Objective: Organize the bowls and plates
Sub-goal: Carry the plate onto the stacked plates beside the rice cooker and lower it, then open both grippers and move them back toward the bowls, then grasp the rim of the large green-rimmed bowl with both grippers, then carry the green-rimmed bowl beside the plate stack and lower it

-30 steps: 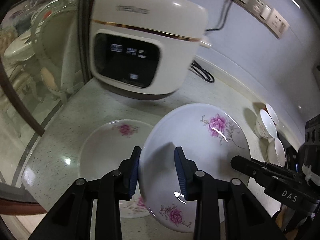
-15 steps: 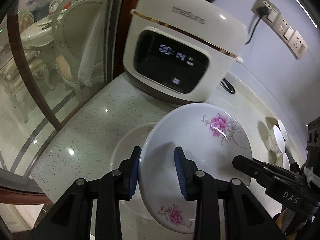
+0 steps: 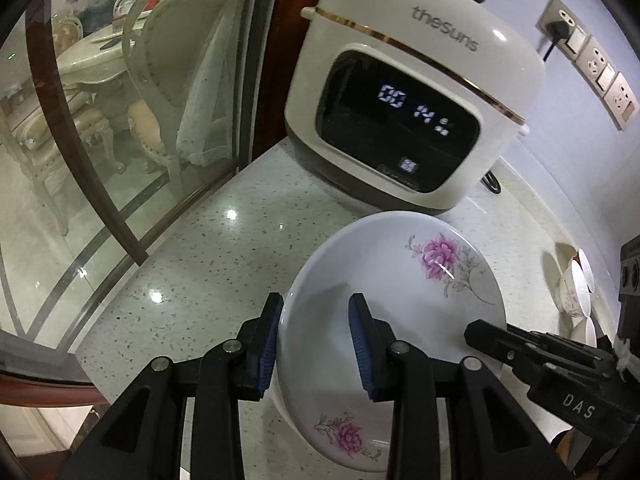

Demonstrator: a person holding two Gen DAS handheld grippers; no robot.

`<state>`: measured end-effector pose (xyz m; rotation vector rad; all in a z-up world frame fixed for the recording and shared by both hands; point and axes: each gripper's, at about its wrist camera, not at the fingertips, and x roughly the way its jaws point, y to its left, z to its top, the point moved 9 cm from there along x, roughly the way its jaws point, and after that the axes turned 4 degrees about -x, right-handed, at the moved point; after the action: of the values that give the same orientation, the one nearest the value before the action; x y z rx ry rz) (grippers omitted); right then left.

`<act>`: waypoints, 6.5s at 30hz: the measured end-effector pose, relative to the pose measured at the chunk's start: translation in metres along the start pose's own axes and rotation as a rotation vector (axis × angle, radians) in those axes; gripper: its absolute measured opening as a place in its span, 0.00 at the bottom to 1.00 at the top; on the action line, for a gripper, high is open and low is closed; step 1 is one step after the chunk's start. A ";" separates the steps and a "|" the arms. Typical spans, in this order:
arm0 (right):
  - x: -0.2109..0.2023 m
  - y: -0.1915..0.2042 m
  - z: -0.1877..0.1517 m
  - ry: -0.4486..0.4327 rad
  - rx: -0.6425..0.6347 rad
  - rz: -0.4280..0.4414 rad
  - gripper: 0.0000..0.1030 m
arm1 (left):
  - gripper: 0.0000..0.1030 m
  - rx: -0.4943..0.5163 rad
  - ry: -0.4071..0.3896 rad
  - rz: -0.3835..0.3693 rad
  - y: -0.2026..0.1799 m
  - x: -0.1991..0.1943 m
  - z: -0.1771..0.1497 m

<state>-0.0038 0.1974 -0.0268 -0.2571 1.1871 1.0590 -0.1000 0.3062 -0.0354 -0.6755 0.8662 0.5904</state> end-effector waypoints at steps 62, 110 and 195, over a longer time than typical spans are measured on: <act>-0.020 -0.031 -0.010 -0.022 -0.084 -0.100 0.81 | 0.70 0.106 -0.067 0.104 -0.009 -0.001 -0.002; -0.214 -0.373 -0.178 -0.264 0.854 -0.308 0.54 | 0.62 0.513 0.413 -0.405 -0.438 0.096 -0.151; -0.060 -0.154 -0.078 -0.012 0.396 -0.045 0.23 | 0.21 0.362 0.153 -0.085 -0.195 0.041 -0.093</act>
<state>0.0681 0.0326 -0.0614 0.0322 1.3448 0.7649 0.0136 0.1197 -0.0570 -0.4279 1.0496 0.2958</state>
